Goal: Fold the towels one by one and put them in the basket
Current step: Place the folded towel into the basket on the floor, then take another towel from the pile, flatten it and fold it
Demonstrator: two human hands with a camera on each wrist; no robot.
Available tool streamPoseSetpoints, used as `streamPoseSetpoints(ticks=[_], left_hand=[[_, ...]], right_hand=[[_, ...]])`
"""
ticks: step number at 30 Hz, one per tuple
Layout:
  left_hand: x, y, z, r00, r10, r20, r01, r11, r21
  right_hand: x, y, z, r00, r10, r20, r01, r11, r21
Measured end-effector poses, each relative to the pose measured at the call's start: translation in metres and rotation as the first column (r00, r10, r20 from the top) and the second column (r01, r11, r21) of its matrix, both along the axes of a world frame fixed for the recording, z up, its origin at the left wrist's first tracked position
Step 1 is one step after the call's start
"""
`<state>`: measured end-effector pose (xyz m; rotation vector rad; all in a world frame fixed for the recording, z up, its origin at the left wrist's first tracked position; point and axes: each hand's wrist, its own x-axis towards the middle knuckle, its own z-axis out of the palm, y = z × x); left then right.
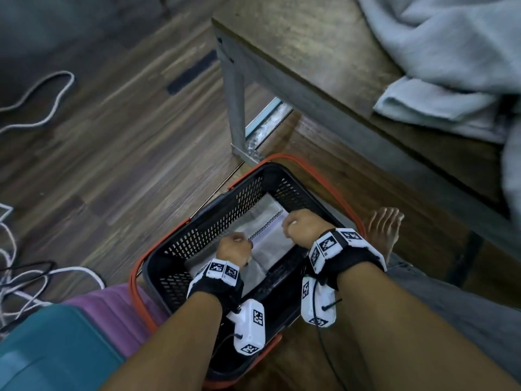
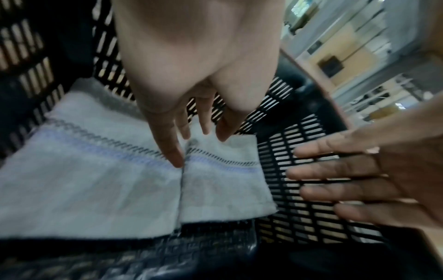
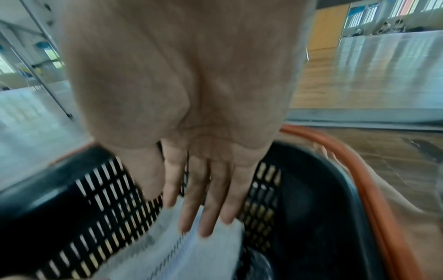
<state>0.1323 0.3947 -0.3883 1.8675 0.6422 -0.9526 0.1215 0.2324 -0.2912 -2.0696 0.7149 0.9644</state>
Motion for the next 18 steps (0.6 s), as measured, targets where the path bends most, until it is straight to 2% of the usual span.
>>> streamPoseSetpoints(ticks=[3, 6, 8, 10, 12, 14, 16, 18], left_hand=[[0.009, -0.006, 0.054, 0.988, -0.157, 0.018, 0.157, 0.986, -0.054], [0.020, -0.022, 0.125, 0.942, -0.327, 0.071, 0.334, 0.932, -0.141], [0.026, -0.039, 0.172, 0.900, -0.385, 0.204, 0.419, 0.893, -0.163], [0.028, -0.061, 0.214, 0.813, -0.386, 0.436, 0.492, 0.856, -0.161], [0.029, -0.091, 0.253, 0.666, -0.346, 0.661, 0.548, 0.828, -0.118], [0.023, -0.128, 0.286, 0.478, -0.357, 0.803, 0.631, 0.775, -0.031], [0.014, -0.170, 0.307, 0.258, -0.422, 0.869, 0.760, 0.644, 0.087], [-0.001, -0.208, 0.316, 0.079, -0.558, 0.826, 0.859, 0.458, 0.228]], right_hand=[[0.009, 0.001, 0.044, 0.999, 0.051, 0.017, -0.052, 0.994, 0.095], [0.018, -0.003, 0.113, 0.989, 0.107, 0.106, -0.120, 0.986, 0.120], [0.021, -0.015, 0.169, 0.961, 0.173, 0.216, -0.183, 0.983, 0.028], [0.017, -0.035, 0.229, 0.908, 0.202, 0.367, -0.163, 0.977, -0.135], [0.001, -0.061, 0.284, 0.834, 0.204, 0.513, -0.074, 0.962, -0.262], [-0.024, -0.090, 0.330, 0.773, 0.202, 0.601, 0.015, 0.942, -0.336], [-0.053, -0.125, 0.357, 0.757, 0.197, 0.623, 0.096, 0.909, -0.405], [-0.085, -0.160, 0.369, 0.771, 0.161, 0.616, 0.175, 0.877, -0.448]])
